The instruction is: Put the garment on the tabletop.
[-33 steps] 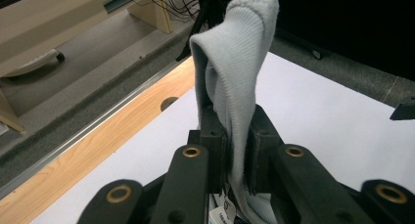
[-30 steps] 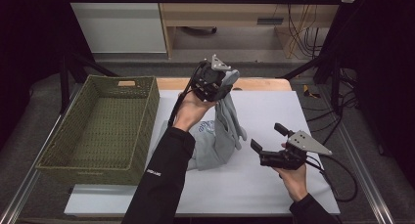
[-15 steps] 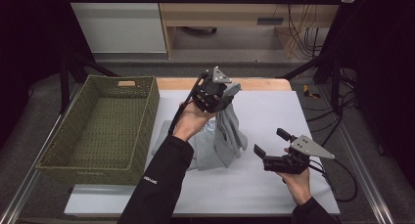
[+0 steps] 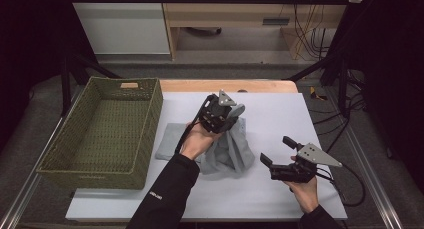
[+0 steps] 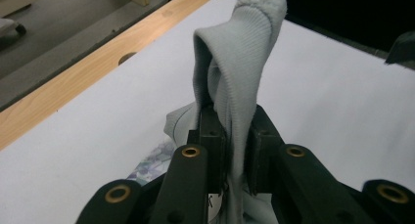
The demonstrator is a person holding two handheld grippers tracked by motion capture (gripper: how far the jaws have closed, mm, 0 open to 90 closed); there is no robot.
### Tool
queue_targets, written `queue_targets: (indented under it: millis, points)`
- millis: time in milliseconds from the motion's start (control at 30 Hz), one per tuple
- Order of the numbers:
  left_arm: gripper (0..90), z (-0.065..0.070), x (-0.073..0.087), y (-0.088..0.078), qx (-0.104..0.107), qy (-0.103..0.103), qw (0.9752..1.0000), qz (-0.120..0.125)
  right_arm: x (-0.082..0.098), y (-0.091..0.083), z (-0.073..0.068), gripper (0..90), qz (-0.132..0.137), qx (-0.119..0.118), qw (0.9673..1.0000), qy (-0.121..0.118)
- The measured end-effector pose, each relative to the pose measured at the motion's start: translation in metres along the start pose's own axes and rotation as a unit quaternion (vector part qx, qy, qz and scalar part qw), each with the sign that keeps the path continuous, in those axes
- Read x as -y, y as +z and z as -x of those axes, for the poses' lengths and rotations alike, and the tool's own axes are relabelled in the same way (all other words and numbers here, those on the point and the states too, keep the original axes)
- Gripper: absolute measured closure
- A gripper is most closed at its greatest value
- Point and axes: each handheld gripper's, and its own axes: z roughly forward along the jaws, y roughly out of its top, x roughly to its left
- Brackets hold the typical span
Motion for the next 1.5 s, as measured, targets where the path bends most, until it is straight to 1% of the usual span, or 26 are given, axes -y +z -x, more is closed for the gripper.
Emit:
queue_targets:
  millis: [67,100,133,167,200,300,367,433,500,567,600,667,700,733,767,833,867,900,933,967,1067,1133,1233,1300,1433,1500]
  points:
    - [79.1,0.000,0.004,0.004,0.000,-0.004,1.0000,-0.006,0.000,0.000,0.000,0.2,0.000,0.003,1.0000,0.000]
    - [79.1,0.000,0.007,0.006,0.002,0.000,0.9999,-0.015,0.000,0.000,0.000,0.3,0.000,0.003,1.0000,-0.001]
    - [79.0,0.001,0.009,0.009,0.000,-0.005,0.9999,-0.015,0.000,0.000,0.000,0.2,0.001,0.002,1.0000,0.003]
    - [78.9,0.002,0.012,0.011,-0.001,-0.004,0.9999,-0.016,0.001,0.001,-0.001,0.2,0.002,0.000,1.0000,0.005]
    - [78.7,0.001,0.014,0.013,0.003,-0.005,0.9998,-0.020,0.002,0.001,-0.001,0.3,-0.001,0.000,1.0000,-0.004]
    - [78.3,0.001,0.021,0.019,0.006,-0.012,0.9995,-0.027,0.002,0.001,-0.002,0.3,0.000,-0.001,1.0000,0.003]
    - [77.4,0.001,0.025,0.024,0.005,-0.014,0.9993,-0.034,0.003,0.001,-0.001,0.3,0.000,-0.003,1.0000,0.000]
    - [73.3,0.001,0.028,0.026,0.007,-0.016,0.9991,-0.038,0.002,0.001,-0.001,0.3,-0.001,0.001,1.0000,0.001]
    - [65.1,0.001,0.030,0.026,0.014,-0.027,0.9991,-0.030,0.002,0.000,-0.001,0.2,-0.001,0.002,1.0000,0.002]
    - [56.1,0.000,0.030,0.024,0.021,-0.037,0.9986,-0.031,0.002,0.000,0.000,0.3,0.001,-0.001,1.0000,0.000]
    - [51.3,0.000,0.030,0.022,0.021,-0.035,0.9986,-0.033,0.002,0.001,0.000,0.3,0.001,0.000,1.0000,-0.003]
    - [43.4,0.000,0.029,0.016,0.024,-0.043,0.9986,-0.020,0.002,0.001,0.000,0.3,0.001,0.000,1.0000,-0.003]
    - [35.3,0.000,0.028,0.013,0.021,-0.047,0.9986,-0.013,0.002,0.001,0.000,0.3,0.001,0.000,1.0000,-0.003]
    - [35.3,0.000,0.027,0.009,0.014,-0.042,0.9990,-0.009,0.002,0.001,0.000,0.3,0.001,0.000,1.0000,-0.003]
    - [31.5,0.000,0.025,0.004,0.006,-0.032,0.9994,-0.011,0.003,0.001,0.001,0.3,0.002,-0.001,0.9999,-0.010]
    - [25.5,0.001,0.023,-0.002,-0.002,-0.038,0.9993,0.004,0.003,0.001,0.001,0.3,0.002,0.000,0.9999,-0.011]
    - [22.8,0.002,0.022,-0.006,-0.002,-0.047,0.9987,0.017,0.003,0.001,0.001,0.3,0.002,-0.001,1.0000,-0.009]
    - [21.4,0.002,0.021,-0.009,-0.001,-0.049,0.9985,0.024,0.002,0.000,0.000,0.2,0.001,0.000,1.0000,0.003]
    - [20.1,0.002,0.021,-0.013,-0.001,-0.050,0.9983,0.031,0.002,0.000,-0.001,0.3,0.003,-0.001,1.0000,0.006]
    - [18.5,0.002,0.021,-0.017,-0.003,-0.055,0.9977,0.038,0.002,0.000,-0.001,0.2,0.005,-0.001,1.0000,0.006]
    - [15.0,0.002,0.024,-0.028,-0.007,-0.058,0.9964,0.060,0.001,-0.001,0.001,0.3,0.002,-0.001,1.0000,-0.003]
    - [11.9,0.002,0.029,-0.035,-0.011,-0.060,0.9953,0.076,0.000,-0.001,0.000,0.2,0.001,0.002,1.0000,0.007]
    - [9.7,0.000,0.040,-0.046,-0.012,-0.061,0.9931,0.099,0.000,-0.001,0.001,0.2,0.004,0.000,1.0000,0.006]
    - [9.4,0.000,0.050,-0.053,-0.011,-0.068,0.9903,0.121,0.000,-0.001,0.002,0.2,0.003,0.000,1.0000,0.001]
    - [8.4,-0.002,0.067,-0.059,-0.007,-0.070,0.9878,0.139,0.001,-0.001,0.002,0.2,0.001,-0.001,1.0000,0.003]
    - [7.7,-0.001,0.077,-0.060,-0.010,-0.072,0.9867,0.146,0.001,0.000,0.003,0.2,0.003,-0.001,1.0000,-0.007]
